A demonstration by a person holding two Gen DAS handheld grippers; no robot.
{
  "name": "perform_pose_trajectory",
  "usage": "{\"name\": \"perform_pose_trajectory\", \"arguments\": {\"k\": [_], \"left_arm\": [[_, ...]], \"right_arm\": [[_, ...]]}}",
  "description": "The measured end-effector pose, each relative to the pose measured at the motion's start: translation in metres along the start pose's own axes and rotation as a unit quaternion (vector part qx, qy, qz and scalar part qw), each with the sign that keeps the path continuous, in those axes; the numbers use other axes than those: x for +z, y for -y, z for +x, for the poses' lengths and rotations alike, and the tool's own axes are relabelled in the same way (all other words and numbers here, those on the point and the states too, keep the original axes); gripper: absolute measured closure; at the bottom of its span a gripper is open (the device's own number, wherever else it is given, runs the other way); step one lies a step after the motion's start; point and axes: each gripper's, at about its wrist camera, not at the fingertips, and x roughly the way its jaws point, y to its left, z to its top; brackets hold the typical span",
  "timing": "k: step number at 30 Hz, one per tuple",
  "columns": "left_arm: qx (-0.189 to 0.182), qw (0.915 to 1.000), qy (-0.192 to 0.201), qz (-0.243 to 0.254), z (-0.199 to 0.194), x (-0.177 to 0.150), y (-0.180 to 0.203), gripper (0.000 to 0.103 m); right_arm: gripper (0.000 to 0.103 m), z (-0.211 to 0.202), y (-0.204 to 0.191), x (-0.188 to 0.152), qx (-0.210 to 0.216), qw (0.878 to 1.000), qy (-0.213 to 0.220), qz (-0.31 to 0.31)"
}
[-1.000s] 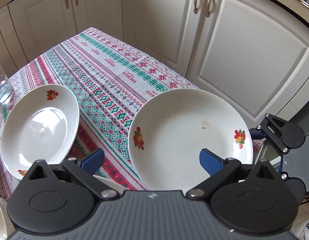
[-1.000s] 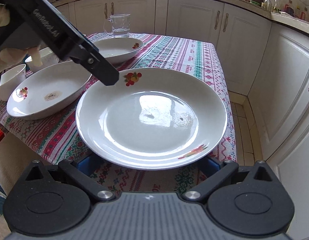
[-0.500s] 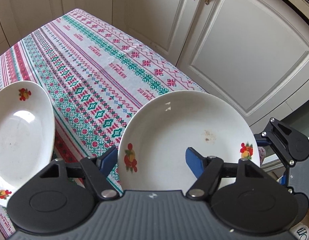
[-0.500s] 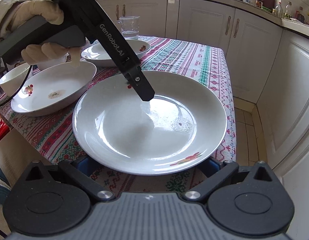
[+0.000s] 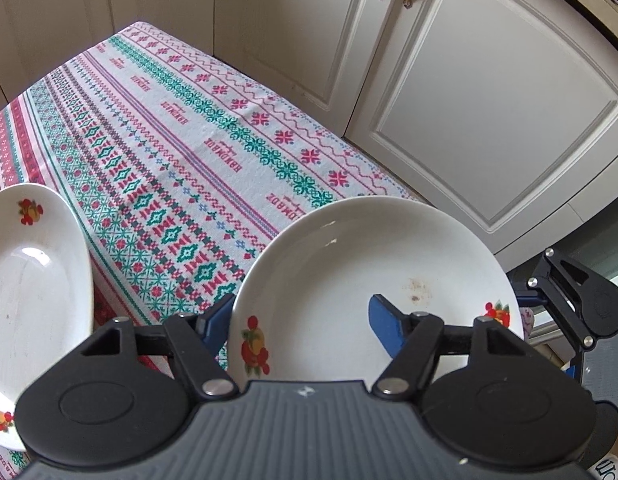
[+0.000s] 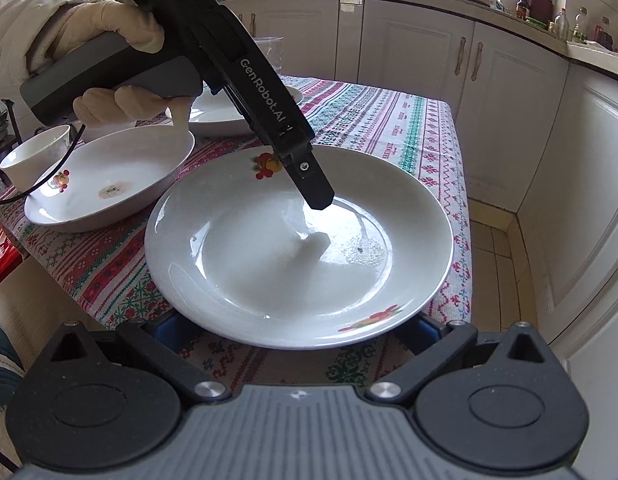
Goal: Organize plates and bowls
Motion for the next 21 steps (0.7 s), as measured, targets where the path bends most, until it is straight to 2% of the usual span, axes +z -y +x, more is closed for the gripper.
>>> {"name": "perform_pose_trajectory", "arguments": {"k": [11,17,21], "left_arm": [[0.002,0.9998,0.011,0.015,-0.003,-0.002,0.001,0.036],[0.004,0.9996,0.025,0.009,-0.010,0.002,-0.003,0.036],[0.012,0.9994,0.033,-0.001,-0.010,0.007,-0.011,0.036]], "right_arm": [[0.000,0.002,-0.001,0.004,-0.006,1.000,-0.010,-0.001],[0.000,0.005,-0.003,0.012,-0.016,0.999,-0.017,-0.022],[0.000,0.010,0.004,0.020,-0.007,0.999,-0.019,-0.026]]}}
